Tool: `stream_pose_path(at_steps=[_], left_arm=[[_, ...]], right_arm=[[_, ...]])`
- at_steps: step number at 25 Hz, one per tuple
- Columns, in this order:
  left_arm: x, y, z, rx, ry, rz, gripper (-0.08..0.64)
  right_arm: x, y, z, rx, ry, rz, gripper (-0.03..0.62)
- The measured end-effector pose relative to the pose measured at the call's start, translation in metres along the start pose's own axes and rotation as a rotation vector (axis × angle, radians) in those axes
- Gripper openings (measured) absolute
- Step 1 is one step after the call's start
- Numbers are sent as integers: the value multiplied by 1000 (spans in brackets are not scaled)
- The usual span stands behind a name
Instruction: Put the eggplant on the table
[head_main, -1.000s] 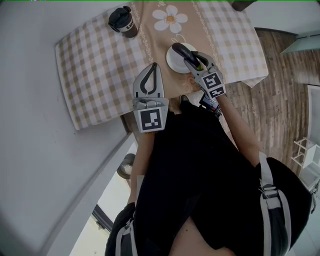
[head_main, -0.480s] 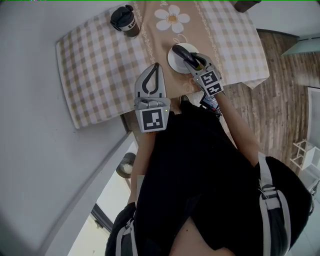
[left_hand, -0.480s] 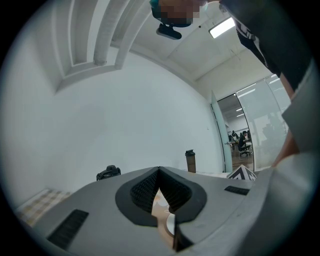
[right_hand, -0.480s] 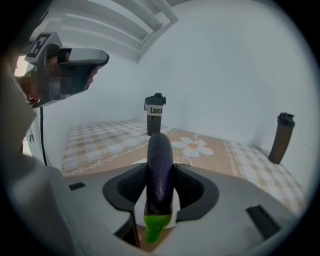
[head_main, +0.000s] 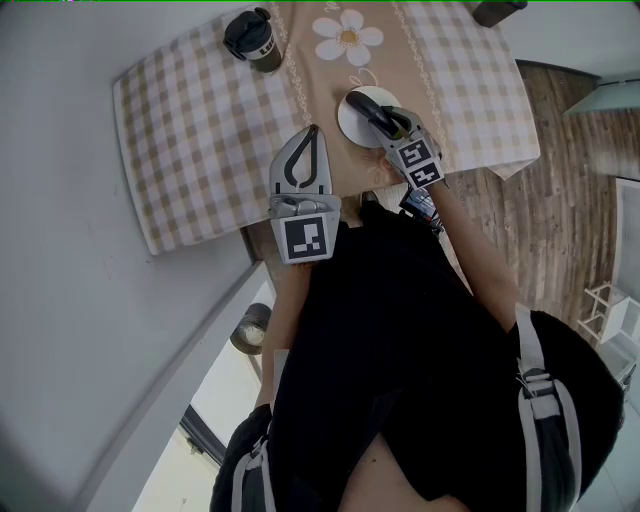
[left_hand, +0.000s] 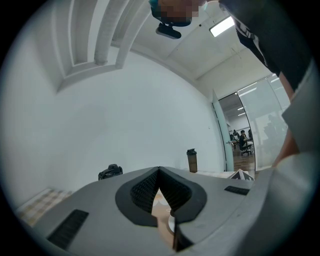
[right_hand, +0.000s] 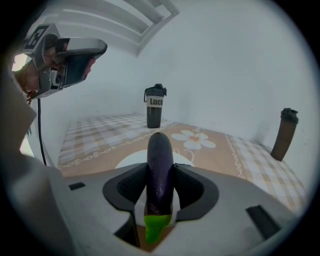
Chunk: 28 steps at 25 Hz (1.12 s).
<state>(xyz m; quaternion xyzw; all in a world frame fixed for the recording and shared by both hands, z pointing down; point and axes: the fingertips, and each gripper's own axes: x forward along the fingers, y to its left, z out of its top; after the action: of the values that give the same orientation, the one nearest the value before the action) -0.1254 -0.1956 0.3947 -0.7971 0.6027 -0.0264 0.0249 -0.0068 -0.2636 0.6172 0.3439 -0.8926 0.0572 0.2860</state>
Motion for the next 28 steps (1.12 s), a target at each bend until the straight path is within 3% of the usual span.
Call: stream_pose_path(at_steps=[9, 28], left_arm=[[1, -10, -11, 31, 10, 0, 3], [0, -10, -11, 41, 4, -6, 3]], right_arm=[[9, -2, -18, -1, -9, 5, 175], [12, 2, -20, -45, 27, 17, 176]])
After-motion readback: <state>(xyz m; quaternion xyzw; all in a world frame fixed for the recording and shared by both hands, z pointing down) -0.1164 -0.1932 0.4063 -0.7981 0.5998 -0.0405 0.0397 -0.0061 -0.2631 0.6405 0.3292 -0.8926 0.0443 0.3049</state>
